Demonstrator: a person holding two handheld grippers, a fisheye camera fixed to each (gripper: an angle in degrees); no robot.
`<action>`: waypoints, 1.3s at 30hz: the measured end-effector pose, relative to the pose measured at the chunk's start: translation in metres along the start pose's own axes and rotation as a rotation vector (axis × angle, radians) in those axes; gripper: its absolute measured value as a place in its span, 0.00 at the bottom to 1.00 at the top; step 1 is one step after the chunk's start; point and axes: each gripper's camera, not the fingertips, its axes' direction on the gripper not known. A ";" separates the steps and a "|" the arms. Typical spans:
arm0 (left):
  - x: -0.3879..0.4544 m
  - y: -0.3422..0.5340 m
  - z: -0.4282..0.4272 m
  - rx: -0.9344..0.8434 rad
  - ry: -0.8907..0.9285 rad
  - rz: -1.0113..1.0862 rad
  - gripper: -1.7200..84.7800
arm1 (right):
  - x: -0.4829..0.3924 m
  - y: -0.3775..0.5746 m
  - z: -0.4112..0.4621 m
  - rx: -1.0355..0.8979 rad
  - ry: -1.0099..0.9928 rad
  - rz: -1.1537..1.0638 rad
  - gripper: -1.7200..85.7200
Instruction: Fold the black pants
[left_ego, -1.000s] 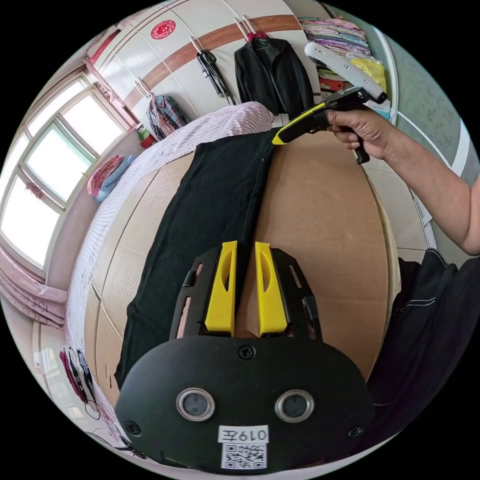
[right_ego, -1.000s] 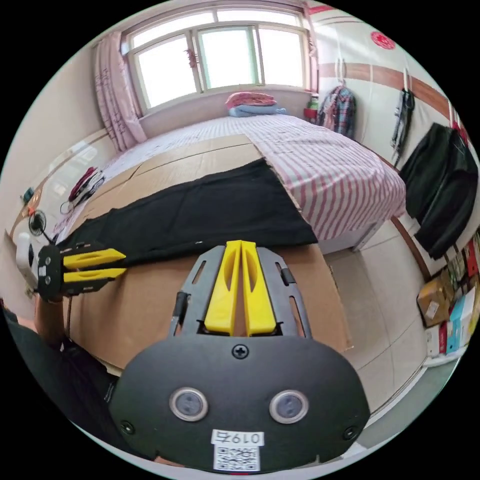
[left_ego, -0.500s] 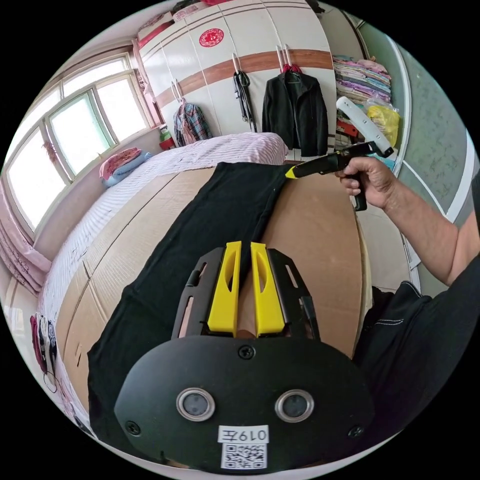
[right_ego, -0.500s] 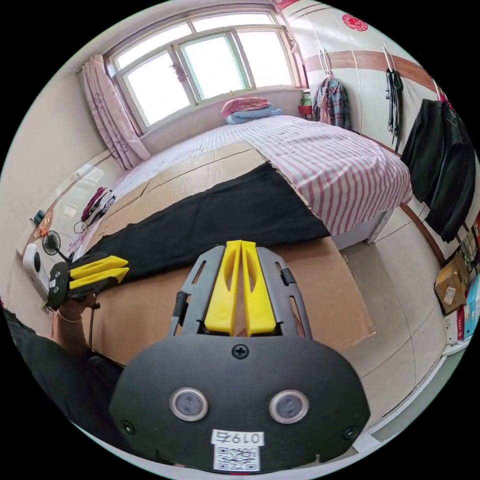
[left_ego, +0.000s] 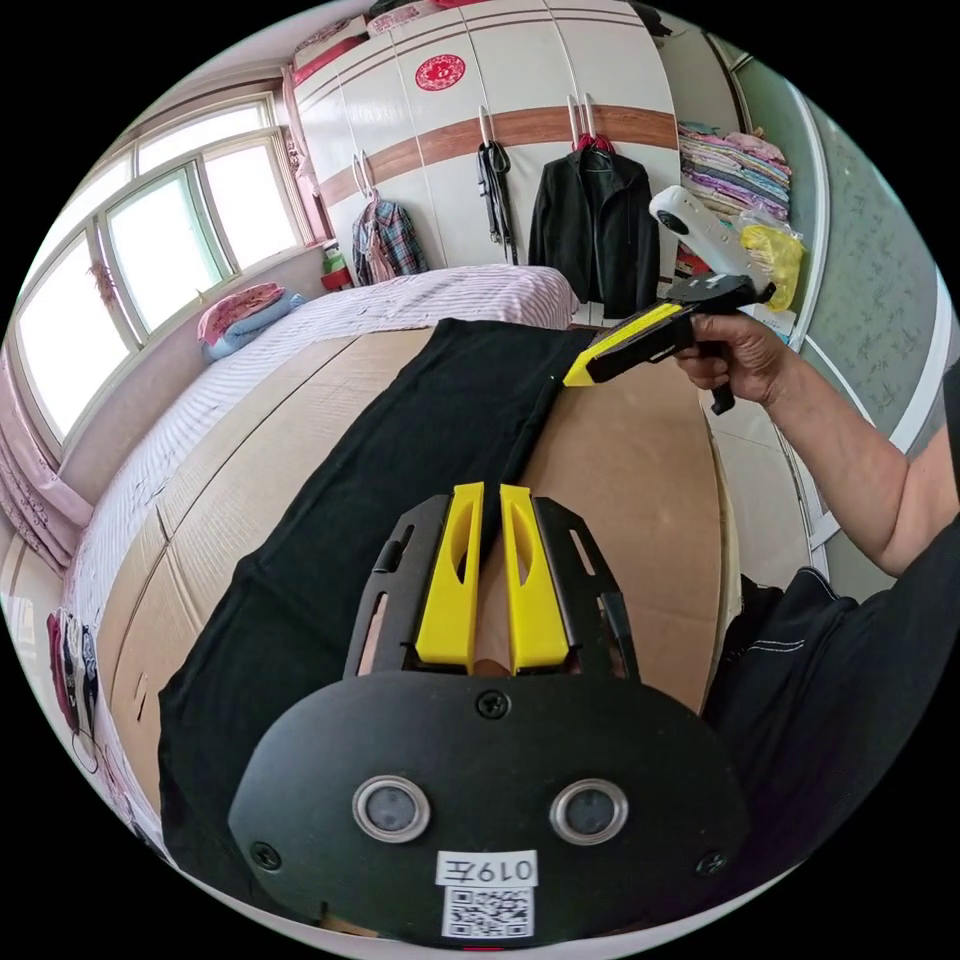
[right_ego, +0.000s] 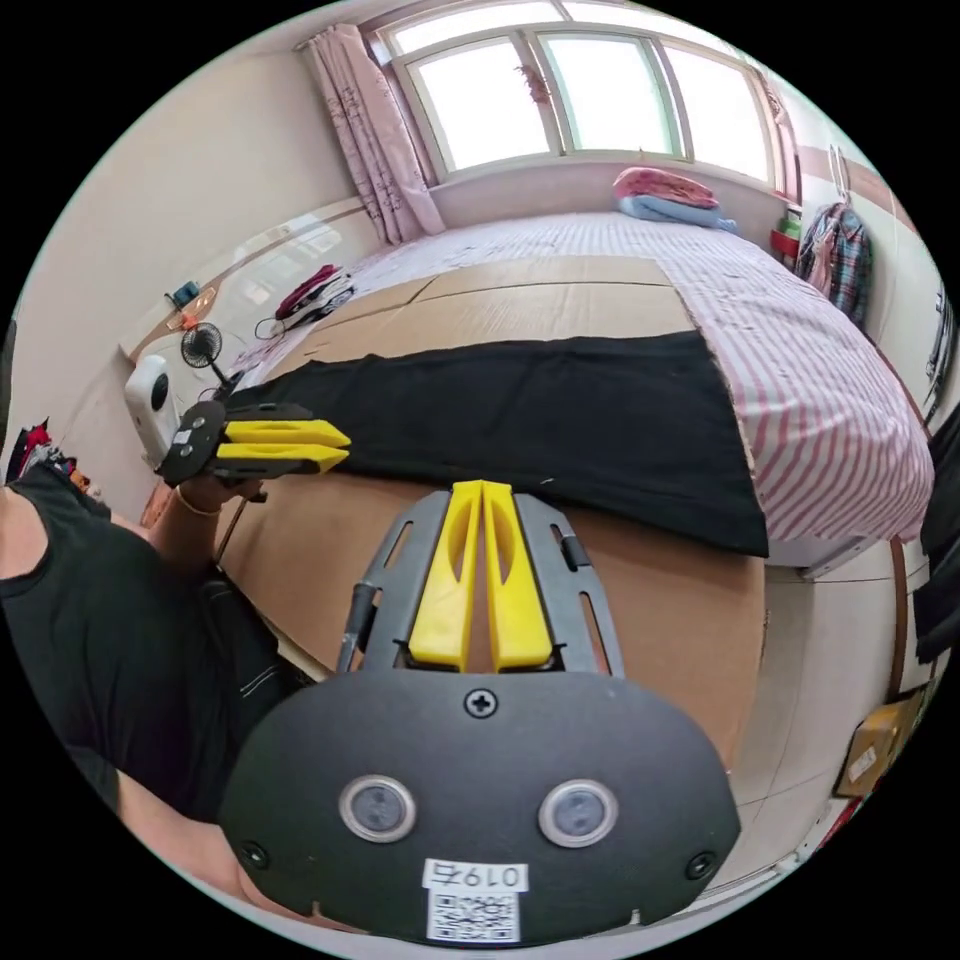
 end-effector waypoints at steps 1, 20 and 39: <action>0.000 -0.001 0.000 0.002 0.000 0.002 0.03 | 0.006 0.002 -0.006 0.037 0.050 0.031 0.01; 0.009 0.017 0.012 -0.007 0.021 0.019 0.03 | 0.006 -0.016 0.017 0.036 0.026 -0.014 0.08; -0.002 0.096 -0.007 -0.026 0.015 -0.025 0.03 | -0.080 -0.029 0.074 -0.077 0.574 -0.018 0.01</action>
